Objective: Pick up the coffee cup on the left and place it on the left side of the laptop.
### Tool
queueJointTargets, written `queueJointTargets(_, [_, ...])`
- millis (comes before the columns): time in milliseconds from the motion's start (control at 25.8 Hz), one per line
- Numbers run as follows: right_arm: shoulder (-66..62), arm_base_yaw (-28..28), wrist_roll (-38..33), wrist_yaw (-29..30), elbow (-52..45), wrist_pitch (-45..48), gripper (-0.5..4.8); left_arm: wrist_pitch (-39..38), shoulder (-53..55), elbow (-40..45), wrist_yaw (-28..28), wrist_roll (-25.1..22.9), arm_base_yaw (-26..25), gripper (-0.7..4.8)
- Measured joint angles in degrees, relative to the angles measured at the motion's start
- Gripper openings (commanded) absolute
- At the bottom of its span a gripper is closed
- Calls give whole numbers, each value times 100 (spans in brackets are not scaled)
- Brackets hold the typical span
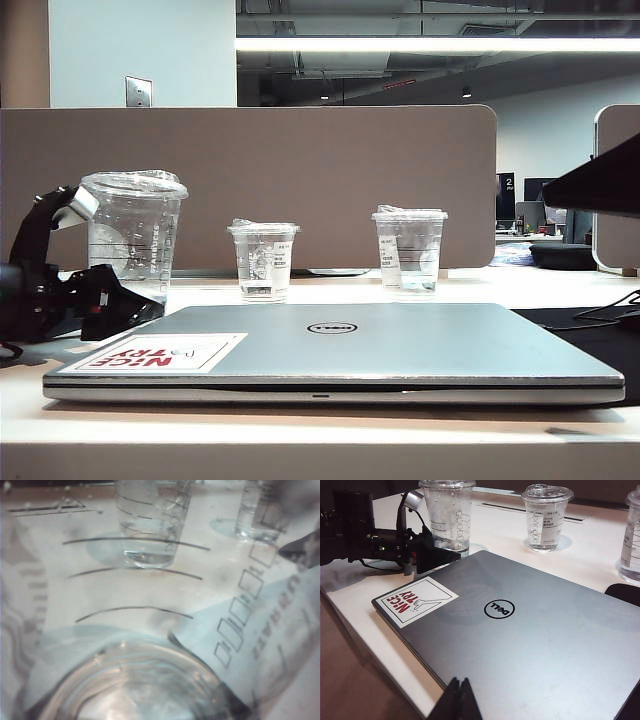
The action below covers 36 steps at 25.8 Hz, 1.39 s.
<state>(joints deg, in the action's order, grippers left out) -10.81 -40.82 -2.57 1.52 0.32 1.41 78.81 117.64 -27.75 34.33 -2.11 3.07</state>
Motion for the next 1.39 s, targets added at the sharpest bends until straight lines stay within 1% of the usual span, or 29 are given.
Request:
queueJointTargets(39, [0, 0, 0, 0, 0, 0, -5, 0, 0, 0, -2, -2, 0, 423])
queueJointTargets(77, [0, 0, 0, 0, 0, 0, -5, 0, 0, 0, -2, -17, 0, 479])
queueJointTargets(271, [0, 0, 0, 0, 0, 0, -5, -31, -2, -2, -46, -109, -13, 479])
queueJointTargets(426, [0, 0, 0, 0, 0, 0, -5, -175, -11, -11, -31, -304, -22, 479])
queueJointTargets(580, [0, 0, 0, 0, 0, 0, -5, -68, -35, 192, -22, -385, -22, 479])
queueJointTargets(813, [0, 0, 0, 2, 0, 0, -5, 404, -87, 748, -46, -437, -31, 479])
queueJointTargets(929, [0, -4, 0, 2, 0, 0, -5, 442, -234, 1062, -177, -472, -83, 479])
queueJointTargets(1083, [0, -4, 0, 0, 0, 0, -5, 444, -492, 1451, -295, -446, -343, 479])
queueJointTargets(1161, [0, -4, 0, 0, 0, 0, -5, 442, -772, 1755, -345, -317, -520, 479])
queueJointTargets(1200, [0, -4, 0, 0, 0, 0, -5, 442, -846, 1836, -354, -278, -551, 449])
queueJointTargets(1238, [0, -4, 0, 0, 0, 0, -5, 442, -933, 1917, -363, -229, -575, 352])
queueJointTargets(1277, [0, -4, 0, 2, 0, 0, -5, 439, -1134, 2057, -444, -197, -575, 301])
queueJointTargets(1316, [0, -4, 0, 0, 0, 0, -5, 439, -1274, 2124, -503, -190, -573, 158])
queueJointTargets(1393, [0, -4, 0, 2, 0, 0, -5, 439, -1655, 2332, -675, -168, -573, 8])
